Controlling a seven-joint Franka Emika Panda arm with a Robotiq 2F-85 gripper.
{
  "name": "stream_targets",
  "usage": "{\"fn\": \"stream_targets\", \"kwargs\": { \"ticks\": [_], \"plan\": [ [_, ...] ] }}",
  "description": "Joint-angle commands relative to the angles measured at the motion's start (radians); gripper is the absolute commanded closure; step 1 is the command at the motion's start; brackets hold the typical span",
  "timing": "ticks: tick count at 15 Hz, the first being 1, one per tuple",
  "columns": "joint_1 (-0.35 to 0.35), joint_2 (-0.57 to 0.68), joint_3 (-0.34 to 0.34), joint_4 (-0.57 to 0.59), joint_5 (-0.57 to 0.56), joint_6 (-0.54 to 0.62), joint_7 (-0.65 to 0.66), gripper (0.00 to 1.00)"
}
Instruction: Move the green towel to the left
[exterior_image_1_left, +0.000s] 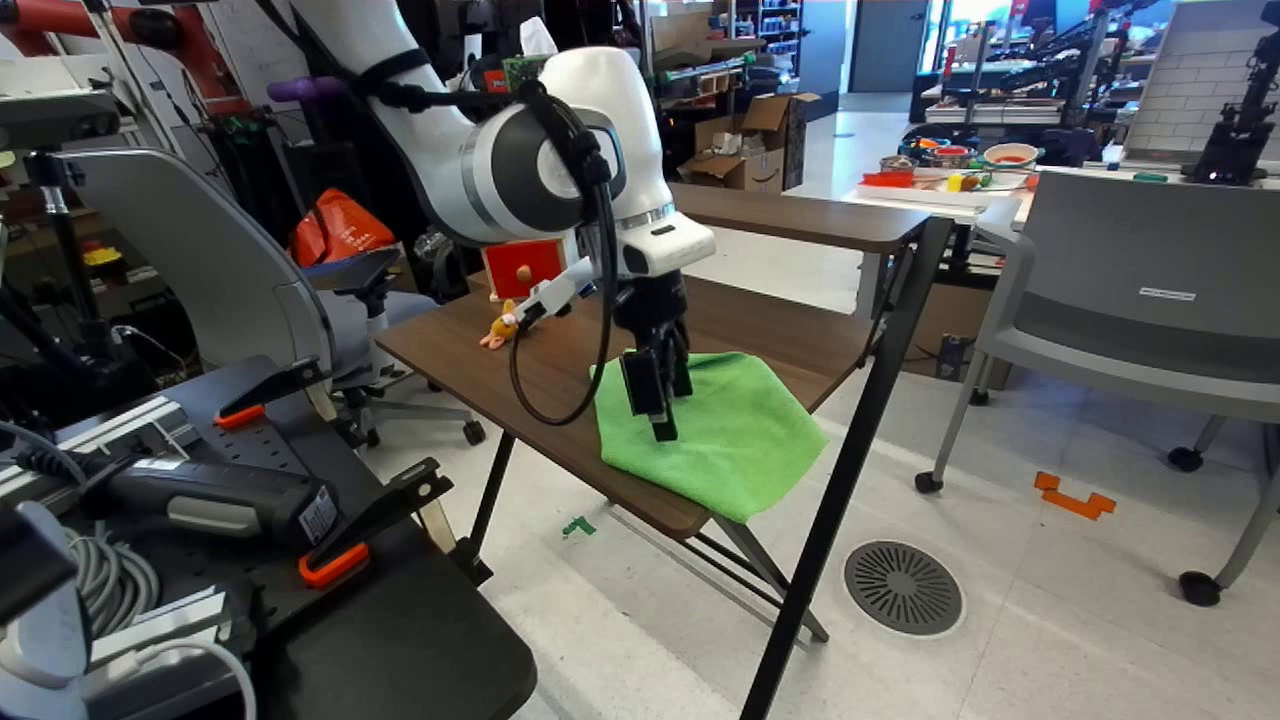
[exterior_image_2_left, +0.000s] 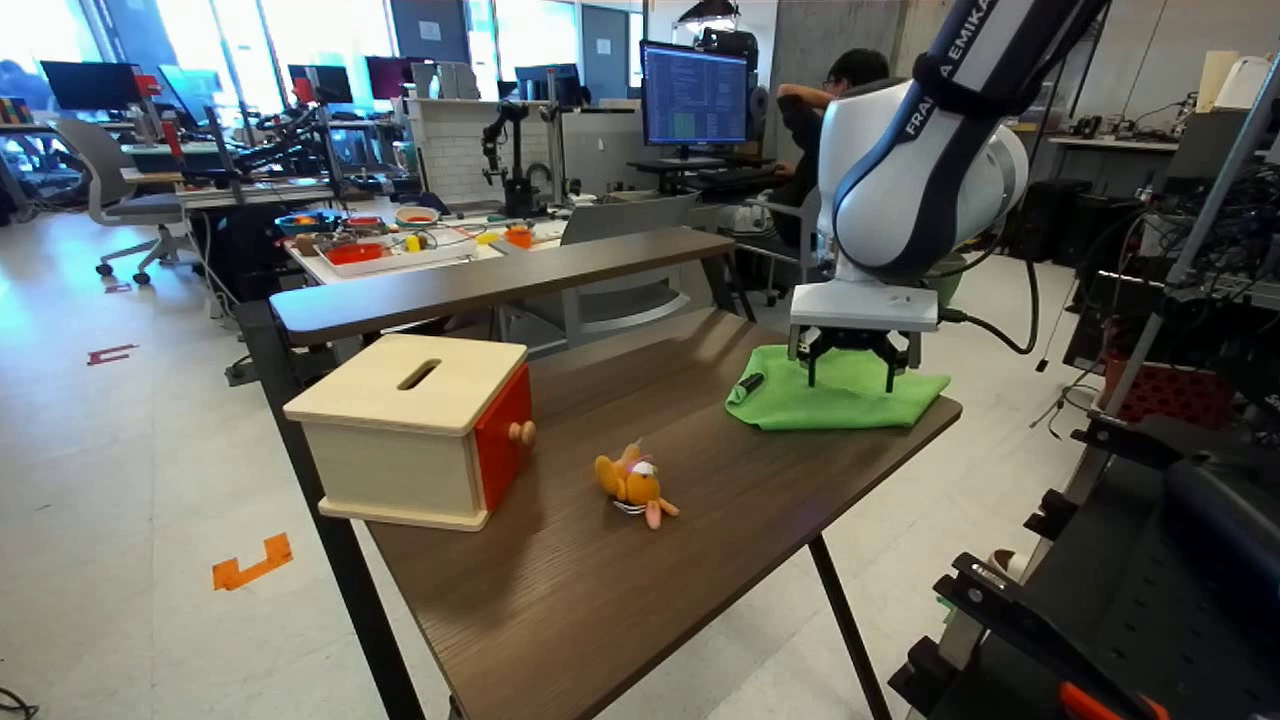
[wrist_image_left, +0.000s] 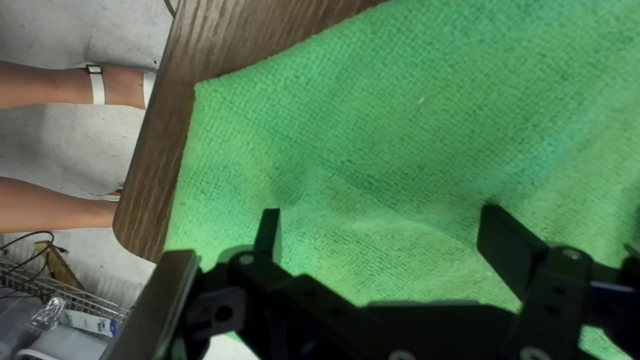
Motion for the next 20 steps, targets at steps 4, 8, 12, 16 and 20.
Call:
{"fn": "stream_targets", "kwargs": {
  "ticks": [4, 8, 12, 16, 20],
  "plan": [
    [-0.004, 0.06, 0.033, 0.053, 0.096, 0.003, -0.067, 0.0],
    [0.005, 0.1, 0.056, 0.104, 0.13, -0.008, -0.079, 0.0],
    [0.008, 0.145, 0.1, 0.197, 0.163, -0.037, -0.088, 0.0],
    [0.027, 0.217, 0.154, 0.342, 0.199, -0.094, -0.089, 0.0],
    [0.049, 0.283, 0.191, 0.495, 0.217, -0.178, -0.088, 0.0]
  ]
}}
